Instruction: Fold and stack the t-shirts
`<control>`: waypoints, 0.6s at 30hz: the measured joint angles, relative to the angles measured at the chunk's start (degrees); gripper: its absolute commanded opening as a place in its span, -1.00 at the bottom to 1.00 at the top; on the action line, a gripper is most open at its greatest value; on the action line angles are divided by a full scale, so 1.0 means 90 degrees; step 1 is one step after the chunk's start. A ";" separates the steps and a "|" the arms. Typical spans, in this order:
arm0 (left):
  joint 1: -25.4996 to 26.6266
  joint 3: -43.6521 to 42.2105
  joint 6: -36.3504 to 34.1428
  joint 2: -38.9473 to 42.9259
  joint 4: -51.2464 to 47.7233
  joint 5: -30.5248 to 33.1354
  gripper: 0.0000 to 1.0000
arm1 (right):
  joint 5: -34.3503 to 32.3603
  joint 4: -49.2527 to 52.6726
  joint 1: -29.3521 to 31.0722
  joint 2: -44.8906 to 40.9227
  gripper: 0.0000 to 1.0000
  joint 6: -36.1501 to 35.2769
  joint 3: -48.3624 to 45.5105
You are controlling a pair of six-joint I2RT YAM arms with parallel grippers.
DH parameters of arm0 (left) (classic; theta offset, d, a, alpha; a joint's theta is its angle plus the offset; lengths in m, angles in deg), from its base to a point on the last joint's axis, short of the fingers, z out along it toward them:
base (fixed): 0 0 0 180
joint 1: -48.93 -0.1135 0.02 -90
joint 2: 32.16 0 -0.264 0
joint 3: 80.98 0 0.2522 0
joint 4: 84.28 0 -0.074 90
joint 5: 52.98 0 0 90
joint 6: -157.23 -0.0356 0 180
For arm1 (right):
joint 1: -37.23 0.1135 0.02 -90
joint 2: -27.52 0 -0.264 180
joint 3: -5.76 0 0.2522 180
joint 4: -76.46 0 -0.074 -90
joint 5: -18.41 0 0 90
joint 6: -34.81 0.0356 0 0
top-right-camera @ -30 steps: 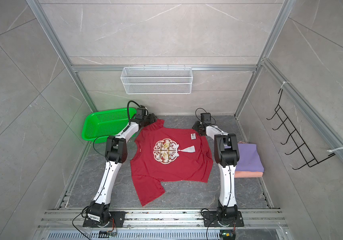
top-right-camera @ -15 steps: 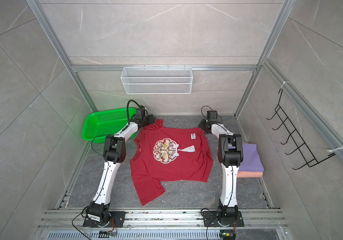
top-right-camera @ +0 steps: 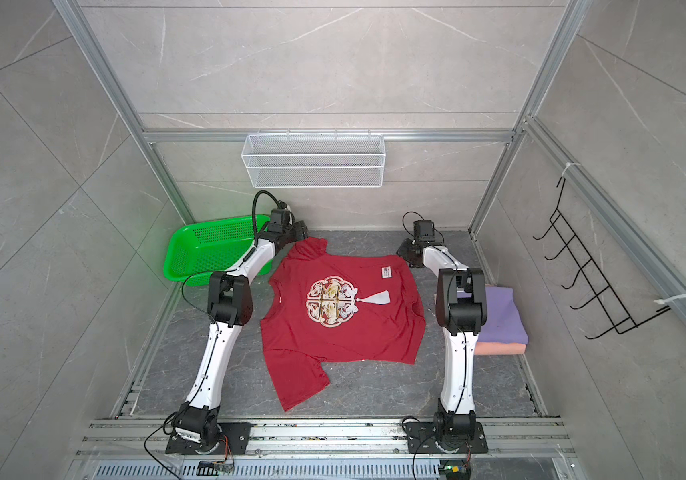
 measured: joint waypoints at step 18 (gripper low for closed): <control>0.0015 0.0095 0.0911 -0.0393 -0.0175 -0.0306 0.28 | 0.0379 -0.0051 0.0024 0.0622 0.14 0.0287 0.0505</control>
